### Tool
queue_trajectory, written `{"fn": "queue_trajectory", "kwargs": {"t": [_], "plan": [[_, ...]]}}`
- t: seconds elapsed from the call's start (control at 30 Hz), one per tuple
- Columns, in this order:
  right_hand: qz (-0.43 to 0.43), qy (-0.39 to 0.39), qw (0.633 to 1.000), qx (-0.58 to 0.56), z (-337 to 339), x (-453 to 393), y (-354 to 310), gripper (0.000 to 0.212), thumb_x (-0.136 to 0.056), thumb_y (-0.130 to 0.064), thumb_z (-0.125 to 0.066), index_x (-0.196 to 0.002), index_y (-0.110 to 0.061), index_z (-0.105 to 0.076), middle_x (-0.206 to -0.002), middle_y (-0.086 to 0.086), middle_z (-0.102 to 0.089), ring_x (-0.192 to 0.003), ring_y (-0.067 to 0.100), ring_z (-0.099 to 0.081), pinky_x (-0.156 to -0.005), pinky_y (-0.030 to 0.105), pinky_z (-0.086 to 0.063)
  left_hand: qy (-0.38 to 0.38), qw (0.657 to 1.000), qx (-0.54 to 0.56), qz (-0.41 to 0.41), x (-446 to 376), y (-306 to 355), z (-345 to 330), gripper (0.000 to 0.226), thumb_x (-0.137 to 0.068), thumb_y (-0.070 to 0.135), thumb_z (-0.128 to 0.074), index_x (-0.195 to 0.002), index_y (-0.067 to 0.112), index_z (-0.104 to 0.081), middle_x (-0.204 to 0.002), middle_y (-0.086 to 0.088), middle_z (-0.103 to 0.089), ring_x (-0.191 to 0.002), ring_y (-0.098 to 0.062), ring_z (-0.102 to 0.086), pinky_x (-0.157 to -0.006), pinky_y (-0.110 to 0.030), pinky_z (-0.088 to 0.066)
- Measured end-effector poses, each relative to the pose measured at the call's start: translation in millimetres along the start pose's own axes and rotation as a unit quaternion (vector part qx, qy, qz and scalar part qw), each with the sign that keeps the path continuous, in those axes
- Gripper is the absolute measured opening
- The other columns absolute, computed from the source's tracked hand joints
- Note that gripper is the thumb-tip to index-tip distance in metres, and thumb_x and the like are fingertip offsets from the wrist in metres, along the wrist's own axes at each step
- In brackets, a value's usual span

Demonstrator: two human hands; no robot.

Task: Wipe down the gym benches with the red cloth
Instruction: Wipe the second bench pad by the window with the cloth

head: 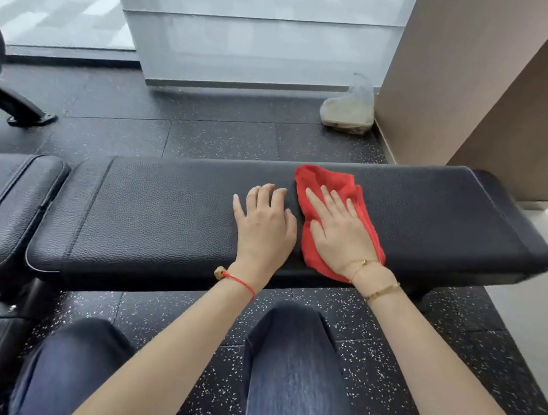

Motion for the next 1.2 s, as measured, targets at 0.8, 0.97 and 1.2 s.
{"fn": "queue_trajectory", "kwargs": {"t": [0.8,0.97,1.2], "plan": [[-0.102,-0.019,0.994,0.014,25,-56,129,0.058,-0.098,-0.028,-0.031,-0.154,-0.026,-0.013,-0.162,0.009,-0.009,-0.149,0.024,-0.009,-0.122,0.041,0.0,0.021,0.998,-0.057,0.002,0,22,-17,0.041,-0.09,0.031,-0.046,-0.128,0.019,-0.055,-0.136,-0.004,-0.053,-0.132,-0.029,-0.043,-0.114,-0.06,-0.027],[0.017,0.0,1.0,0.022,15,-5,83,0.059,-0.098,-0.028,-0.036,-0.153,-0.027,-0.016,-0.161,0.007,-0.015,-0.149,0.021,-0.013,-0.122,0.037,-0.002,0.029,0.998,-0.06,0.001,0,22,-16,0.041,-0.088,0.031,-0.046,-0.126,0.019,-0.057,-0.135,-0.003,-0.054,-0.129,-0.029,-0.044,-0.113,-0.058,-0.028],[-0.159,0.02,0.987,0.024,39,11,192,0.058,-0.099,-0.027,-0.034,-0.154,-0.027,-0.015,-0.162,0.008,-0.012,-0.149,0.023,-0.012,-0.122,0.039,-0.002,0.025,0.998,-0.055,-0.002,2,22,-15,0.042,-0.089,0.03,-0.046,-0.128,0.018,-0.057,-0.135,-0.005,-0.054,-0.13,-0.03,-0.044,-0.114,-0.058,-0.026]]}}
Point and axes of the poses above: each hand's wrist, its own x-axis away from the middle knuckle, its own z-axis out of the back of the hand, y = z × x, the point moved 7 cm from there along -x, towards the middle knuckle
